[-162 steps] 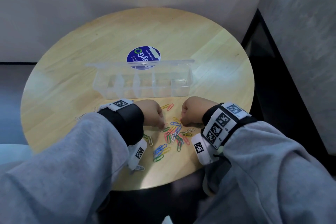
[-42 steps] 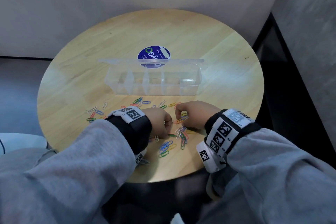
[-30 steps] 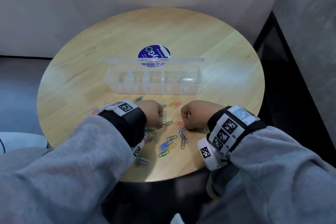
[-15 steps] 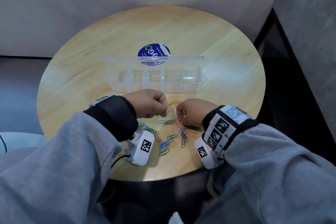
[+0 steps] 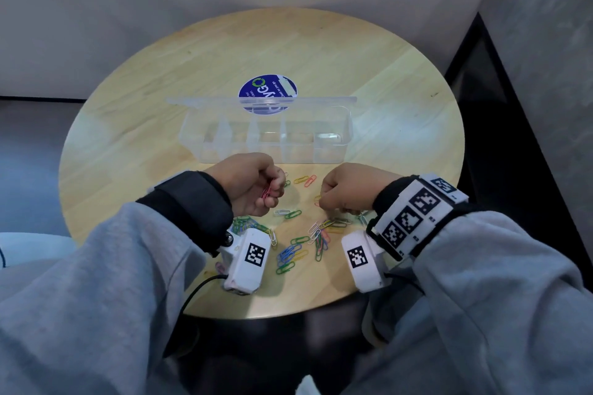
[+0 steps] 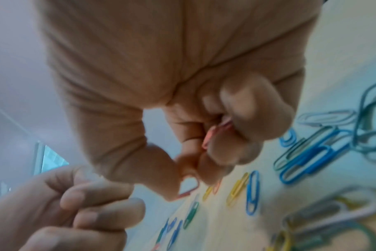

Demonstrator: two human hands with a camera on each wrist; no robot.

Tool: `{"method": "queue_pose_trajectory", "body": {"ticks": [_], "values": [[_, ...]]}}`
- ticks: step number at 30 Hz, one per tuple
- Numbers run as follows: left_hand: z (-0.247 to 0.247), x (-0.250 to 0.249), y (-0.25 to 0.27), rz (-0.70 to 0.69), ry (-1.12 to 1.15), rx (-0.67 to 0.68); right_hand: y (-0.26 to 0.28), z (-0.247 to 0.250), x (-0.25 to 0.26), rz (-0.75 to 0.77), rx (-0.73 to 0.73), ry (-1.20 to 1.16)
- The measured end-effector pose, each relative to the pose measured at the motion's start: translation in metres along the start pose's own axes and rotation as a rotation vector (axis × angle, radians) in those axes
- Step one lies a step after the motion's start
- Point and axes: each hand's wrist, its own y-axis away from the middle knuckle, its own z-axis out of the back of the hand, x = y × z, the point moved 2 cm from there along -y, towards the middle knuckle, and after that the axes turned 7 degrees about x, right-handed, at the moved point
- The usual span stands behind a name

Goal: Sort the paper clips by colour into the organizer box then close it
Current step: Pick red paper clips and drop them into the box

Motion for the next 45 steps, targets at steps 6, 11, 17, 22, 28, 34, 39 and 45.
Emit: {"method": "queue_pose_trajectory", "body": {"ticks": [6,11,17,22,28,34,39,45], "values": [[-0.014,-0.012,-0.009,0.026,-0.283,-0.178,0.005,-0.004,-0.020,0.020,0.084,-0.328],[-0.029,-0.023,-0.020,-0.026,-0.631,-0.232,0.009,-0.010,-0.027,-0.011,0.144,-0.464],[-0.038,-0.021,-0.025,-0.064,-1.212,-0.379,0.009,-0.021,-0.026,-0.055,0.171,-0.267],[-0.038,-0.022,-0.034,-0.060,-1.375,-0.367,0.009,-0.028,-0.024,-0.015,0.038,0.149],[-0.038,-0.020,-0.039,-0.068,-1.420,-0.340,0.007,-0.028,-0.015,0.013,-0.023,0.277],[-0.037,-0.017,-0.040,-0.006,-1.388,-0.346,-0.001,-0.033,-0.005,0.003,-0.075,0.370],[-0.034,-0.011,-0.036,0.044,-1.339,-0.328,-0.007,-0.040,-0.003,-0.024,-0.064,0.418],[-0.023,-0.004,-0.027,0.018,-1.078,-0.333,-0.002,-0.033,-0.006,-0.044,-0.005,0.318]]}}
